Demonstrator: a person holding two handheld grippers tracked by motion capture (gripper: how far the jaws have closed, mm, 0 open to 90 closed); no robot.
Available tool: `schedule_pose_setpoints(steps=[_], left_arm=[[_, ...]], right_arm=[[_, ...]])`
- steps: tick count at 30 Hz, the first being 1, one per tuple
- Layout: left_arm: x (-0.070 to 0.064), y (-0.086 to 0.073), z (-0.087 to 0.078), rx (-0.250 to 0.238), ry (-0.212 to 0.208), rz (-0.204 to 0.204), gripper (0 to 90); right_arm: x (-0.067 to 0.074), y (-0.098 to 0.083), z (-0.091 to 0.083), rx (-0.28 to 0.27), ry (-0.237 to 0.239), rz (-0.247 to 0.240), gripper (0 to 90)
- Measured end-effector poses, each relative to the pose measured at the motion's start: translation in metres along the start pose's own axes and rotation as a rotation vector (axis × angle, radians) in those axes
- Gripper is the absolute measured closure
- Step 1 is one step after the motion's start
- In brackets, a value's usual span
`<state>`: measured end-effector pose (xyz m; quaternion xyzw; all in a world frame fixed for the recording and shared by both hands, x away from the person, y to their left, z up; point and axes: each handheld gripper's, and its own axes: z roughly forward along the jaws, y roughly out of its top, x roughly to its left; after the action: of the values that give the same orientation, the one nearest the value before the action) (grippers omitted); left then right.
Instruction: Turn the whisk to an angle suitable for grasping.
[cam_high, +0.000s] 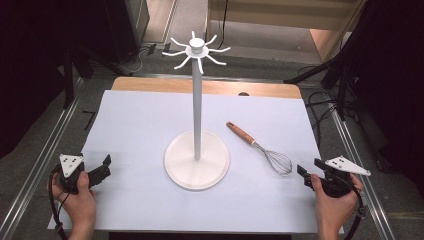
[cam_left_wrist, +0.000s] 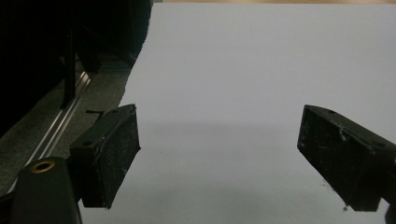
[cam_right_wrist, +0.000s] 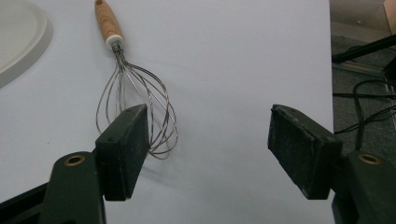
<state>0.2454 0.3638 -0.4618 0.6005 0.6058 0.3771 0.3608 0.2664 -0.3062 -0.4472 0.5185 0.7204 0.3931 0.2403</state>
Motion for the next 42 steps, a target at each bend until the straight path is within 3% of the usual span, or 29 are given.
schedule_pose_setpoints(steps=[4,9,11,21,23,25,42], left_arm=[[0.000,0.000,0.000,0.001,0.001,0.006,13.8],[0.000,0.000,0.000,0.003,0.001,0.005,13.7],[0.000,0.000,0.000,0.003,0.002,0.007,13.8],[0.000,0.000,0.000,0.000,-0.001,-0.002,13.7],[0.000,0.000,0.000,-0.001,-0.001,-0.004,13.7],[0.000,0.000,0.000,0.003,0.000,0.003,13.7],[0.000,0.000,0.000,0.007,-0.002,0.008,13.7]], right_arm=[[0.001,0.011,0.008,0.054,0.034,-0.032,32.8],[0.005,0.022,0.010,0.082,0.043,-0.067,35.6],[0.009,0.032,0.014,0.124,0.054,-0.108,37.6],[0.016,0.057,0.027,0.209,0.070,-0.157,34.5],[0.018,0.064,0.032,0.238,0.099,-0.161,40.2],[0.022,0.067,0.035,0.258,0.104,-0.173,39.6],[0.043,0.088,0.055,0.328,0.124,-0.229,40.3]])
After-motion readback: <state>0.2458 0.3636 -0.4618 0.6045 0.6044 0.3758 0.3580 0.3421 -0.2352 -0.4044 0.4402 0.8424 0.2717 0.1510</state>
